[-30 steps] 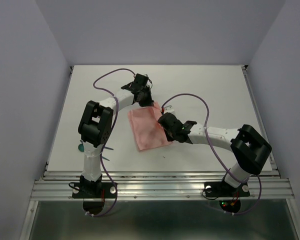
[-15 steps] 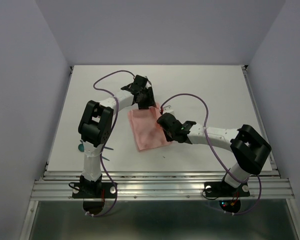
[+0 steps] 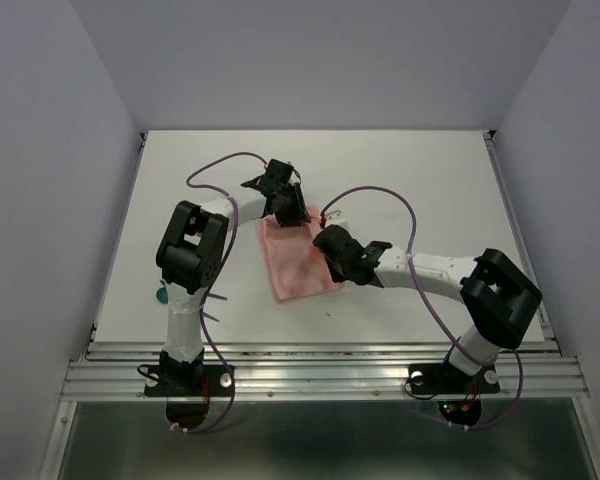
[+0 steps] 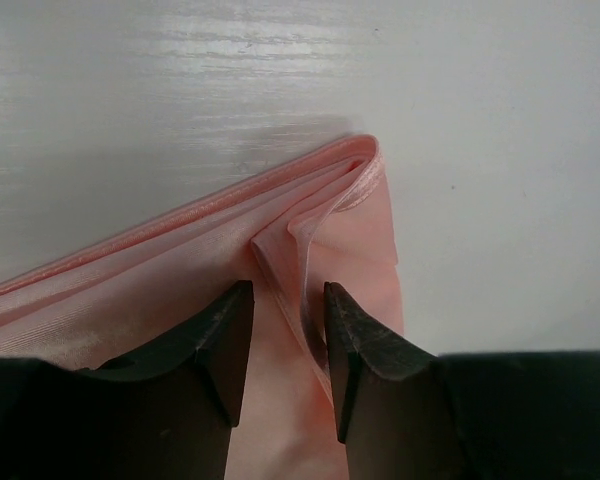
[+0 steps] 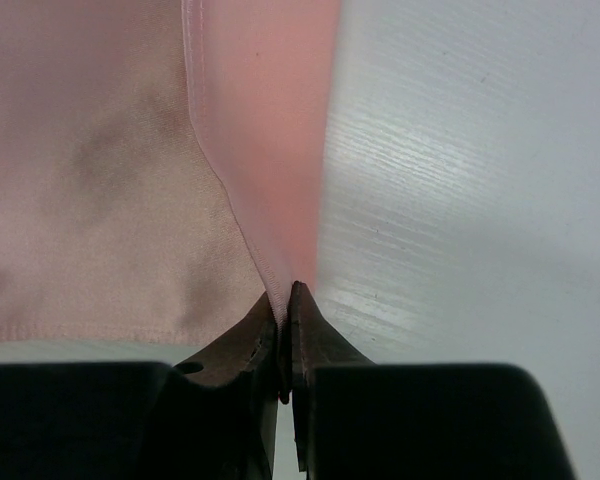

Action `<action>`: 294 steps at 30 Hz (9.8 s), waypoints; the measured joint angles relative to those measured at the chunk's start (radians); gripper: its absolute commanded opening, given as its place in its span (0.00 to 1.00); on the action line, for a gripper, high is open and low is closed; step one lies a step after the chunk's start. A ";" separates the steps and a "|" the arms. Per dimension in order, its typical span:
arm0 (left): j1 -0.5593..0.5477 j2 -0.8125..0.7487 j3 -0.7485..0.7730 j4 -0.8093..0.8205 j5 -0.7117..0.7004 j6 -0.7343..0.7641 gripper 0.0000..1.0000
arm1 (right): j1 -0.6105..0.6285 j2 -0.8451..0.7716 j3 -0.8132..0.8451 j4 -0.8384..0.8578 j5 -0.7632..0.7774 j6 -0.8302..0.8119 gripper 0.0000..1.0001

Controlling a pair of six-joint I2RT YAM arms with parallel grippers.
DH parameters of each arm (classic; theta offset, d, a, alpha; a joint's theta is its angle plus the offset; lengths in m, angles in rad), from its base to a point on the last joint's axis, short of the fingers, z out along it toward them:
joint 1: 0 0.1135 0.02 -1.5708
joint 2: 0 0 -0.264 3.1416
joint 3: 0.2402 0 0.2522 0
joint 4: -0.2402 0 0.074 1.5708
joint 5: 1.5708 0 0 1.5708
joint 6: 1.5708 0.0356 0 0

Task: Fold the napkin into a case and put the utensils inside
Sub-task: Fold the lower triangle-folded napkin at the center of the board.

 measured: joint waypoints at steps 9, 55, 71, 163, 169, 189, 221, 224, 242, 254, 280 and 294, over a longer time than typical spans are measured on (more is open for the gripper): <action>0.000 0.000 0.000 0.012 0.002 -0.014 0.38 | 0.000 0.000 0.000 0.000 -0.001 0.004 0.03; -0.026 0.030 0.040 -0.006 -0.093 -0.019 0.00 | 0.014 0.001 0.010 -0.007 0.030 0.002 0.03; 0.000 0.014 0.049 -0.030 -0.069 -0.003 0.00 | 0.050 0.001 0.060 -0.032 0.080 -0.019 0.03; 0.061 -0.245 -0.060 -0.137 -0.140 0.111 0.19 | 0.150 0.250 0.172 0.103 -0.093 0.052 0.61; 0.061 -0.249 -0.150 -0.104 -0.031 0.106 0.05 | 0.150 0.241 0.157 0.117 -0.096 0.050 0.61; 0.061 -0.110 -0.164 -0.036 0.011 0.104 0.00 | 0.150 0.118 0.123 0.073 -0.113 0.037 0.80; 0.061 -0.087 -0.150 0.000 0.040 0.101 0.00 | 0.013 0.082 0.025 0.187 -0.439 0.138 0.04; 0.061 -0.084 -0.147 0.002 0.043 0.100 0.00 | 0.013 0.115 0.025 0.190 -0.470 0.132 0.04; 0.061 -0.103 -0.080 -0.109 0.016 0.119 0.01 | 0.012 0.163 -0.018 0.313 -0.504 0.135 0.04; 0.056 -0.251 -0.177 -0.053 0.109 0.121 0.01 | 0.012 0.134 -0.081 0.381 -0.545 0.119 0.04; 0.014 -0.100 -0.241 0.096 0.251 0.093 0.00 | -0.359 -0.012 0.047 0.268 -0.500 0.132 0.28; 0.013 -0.100 -0.241 0.097 0.254 0.111 0.00 | -0.345 0.310 0.347 0.176 -0.490 0.136 0.28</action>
